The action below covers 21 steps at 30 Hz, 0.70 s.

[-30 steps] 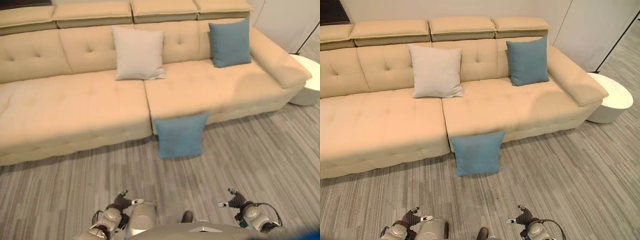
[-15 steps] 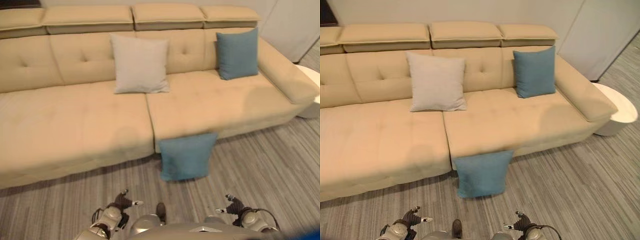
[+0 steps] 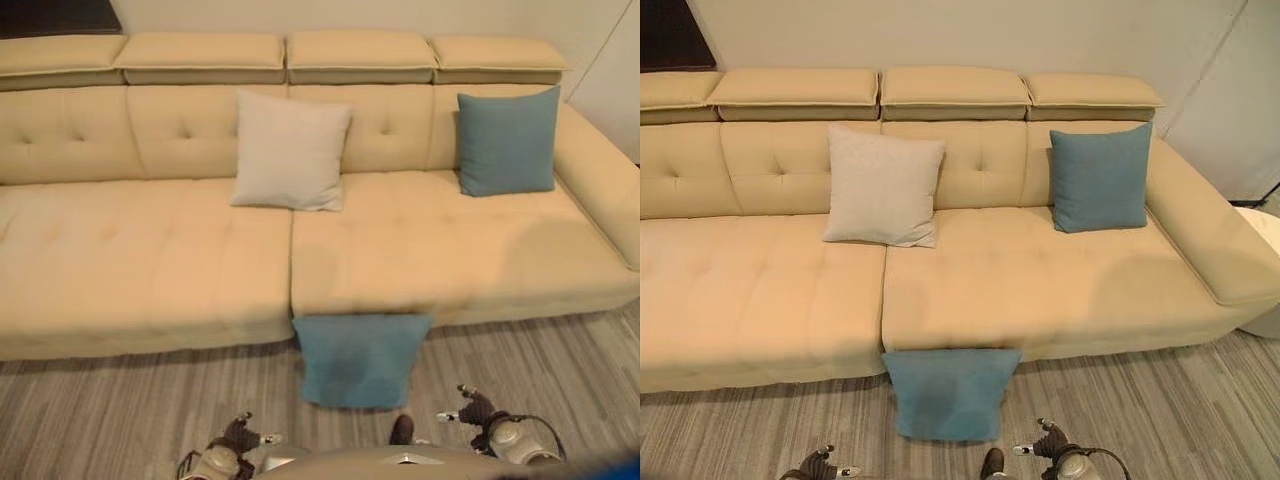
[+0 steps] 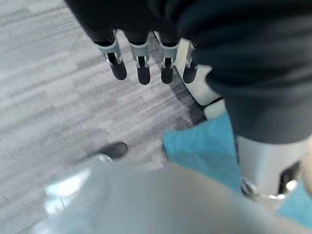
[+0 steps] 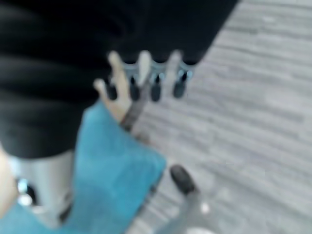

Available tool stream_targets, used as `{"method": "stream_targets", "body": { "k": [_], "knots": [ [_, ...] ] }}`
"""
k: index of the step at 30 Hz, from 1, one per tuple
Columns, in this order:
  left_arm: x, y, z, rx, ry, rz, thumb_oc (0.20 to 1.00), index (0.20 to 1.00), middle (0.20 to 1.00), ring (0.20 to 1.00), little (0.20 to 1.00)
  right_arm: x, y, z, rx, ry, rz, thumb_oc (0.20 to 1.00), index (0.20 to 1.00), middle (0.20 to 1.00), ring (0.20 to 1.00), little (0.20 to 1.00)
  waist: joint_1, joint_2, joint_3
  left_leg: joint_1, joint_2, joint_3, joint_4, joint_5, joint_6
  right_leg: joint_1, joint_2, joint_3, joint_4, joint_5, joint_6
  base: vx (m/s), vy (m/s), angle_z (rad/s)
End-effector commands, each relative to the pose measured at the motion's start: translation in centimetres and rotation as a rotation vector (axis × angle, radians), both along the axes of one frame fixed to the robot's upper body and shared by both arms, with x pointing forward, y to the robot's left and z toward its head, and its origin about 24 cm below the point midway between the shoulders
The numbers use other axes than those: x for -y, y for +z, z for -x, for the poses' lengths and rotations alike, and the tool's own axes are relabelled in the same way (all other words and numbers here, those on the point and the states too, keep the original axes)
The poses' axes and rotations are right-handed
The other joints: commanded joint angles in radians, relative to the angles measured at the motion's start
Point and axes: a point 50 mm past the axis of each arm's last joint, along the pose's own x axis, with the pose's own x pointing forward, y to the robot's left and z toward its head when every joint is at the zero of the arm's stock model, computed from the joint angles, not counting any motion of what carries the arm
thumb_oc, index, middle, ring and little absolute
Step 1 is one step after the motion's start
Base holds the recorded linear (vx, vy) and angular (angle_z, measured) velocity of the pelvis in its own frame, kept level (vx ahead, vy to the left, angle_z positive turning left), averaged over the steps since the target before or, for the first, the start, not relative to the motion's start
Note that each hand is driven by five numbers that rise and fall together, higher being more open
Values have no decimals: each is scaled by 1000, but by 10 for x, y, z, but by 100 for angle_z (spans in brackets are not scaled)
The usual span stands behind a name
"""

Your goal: Pick up all the scattered cushions and arrange them neatly on the sofa.

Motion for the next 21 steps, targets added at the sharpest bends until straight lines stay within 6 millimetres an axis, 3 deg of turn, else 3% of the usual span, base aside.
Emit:
{"method": "stream_targets", "body": {
  "k": [1, 3, 5, 7, 10, 13, 14, 16, 17, 19, 20, 21],
  "knots": [
    [5, 11, -40, 107, -90, -6, 1000, 1000, 1000, 1000, 1000, 0, 6, -14, 60, 20, 2, 1000, 1000, 1000, 1000, 1000, -20, -43, 34, -105, -52, -4, -6, -14, 12, 19, -78, 37, 78, -155, 91, -89, -142, 62],
    [8, 12, -45, 122, -96, 2, 1000, 1000, 1000, 1000, 1000, 1, 7, -15, 65, 20, 6, 1000, 1000, 1000, 1000, 1000, -28, -42, 39, -113, -46, 4, 2, -12, 10, 25, -70, 28, 67, -157, 84, -79, -100, 65],
    [23, 17, -61, 178, -142, 24, 1000, 1000, 1000, 1000, 1000, 9, 10, -18, 80, 2, 27, 1000, 1000, 1000, 1000, 1000, -56, -44, 62, -164, -20, 100, 44, 9, 14, 38, -71, -2, 26, -154, 80, -106, -45, 29],
    [30, 17, -64, 186, -151, 45, 1000, 1000, 1000, 1000, 1000, 11, 10, -16, 75, 0, 36, 1000, 1000, 1000, 1000, 1000, -65, -32, 60, -160, -20, 141, 1, 9, 21, 34, -66, -9, 21, -151, 84, -14, 35, 51],
    [36, 22, -74, 226, -165, 53, 1000, 1000, 1000, 1000, 1000, 11, 11, -19, 86, 2, 44, 1000, 1000, 1000, 1000, 1000, -61, -30, 75, -177, -49, 94, -4, 2, 32, 10, -77, 8, 36, -147, 91, -1, 42, 4],
    [38, 31, -92, 300, -162, 47, 1000, 1000, 1000, 1000, 1000, 8, 16, -31, 131, -4, 41, 1000, 1000, 1000, 1000, 1000, -68, -31, 100, -210, -65, 96, 2, -8, 49, -58, -97, 35, 77, -144, 91, -165, 91, -20],
    [43, 60, -135, 493, -130, 55, 1000, 1000, 1000, 1000, 1000, 6, 34, -66, 264, -25, 50, 1000, 1000, 1000, 1000, 1000, -68, -22, 165, -307, -79, 116, 37, -14, 63, -201, -128, 73, 165, -139, 91, -425, 154, -23],
    [49, 82, -159, 634, -105, 63, 1000, 1000, 1000, 1000, 1000, 5, 46, -84, 345, -25, 70, 1000, 1000, 1000, 1000, 1000, -68, -17, 189, -367, -83, 125, 58, -12, 68, -276, -144, 89, 199, -132, 90, -366, 111, -32],
    [60, 118, -190, 829, -87, 76, 1000, 1000, 1000, 1000, 1000, 6, 65, -107, 462, -31, 125, 1000, 1000, 1000, 1000, 1000, -73, -9, 224, -463, -89, 126, 108, -12, 71, -368, -160, 108, 241, -126, 85, -253, 63, -16],
    [65, 141, -207, 944, -42, 103, 1000, 1000, 1000, 1000, 1000, 5, 85, -129, 568, -30, 163, 1000, 1000, 1000, 1000, 1000, -82, -2, 241, -524, -85, 124, 144, -16, 72, -431, -165, 118, 271, -126, 83, -143, 33, 4],
    [65, 141, -207, 944, -42, 103, 1000, 1000, 1000, 1000, 1000, 5, 85, -129, 568, -30, 163, 1000, 1000, 1000, 1000, 1000, -82, -2, 240, -527, -85, 124, 145, -17, 72, -433, -165, 119, 272, -127, 83, 0, 0, 0],
    [66, 161, -223, 1020, 9, 118, 1000, 1000, 1000, 1000, 1000, 6, 104, -147, 656, -48, 189, 1000, 1000, 1000, 1000, 1000, -88, 7, 261, -577, -75, 114, 197, -48, 67, -490, -162, 135, 323, -154, 88, -72, 21, 1]
  ]
}}
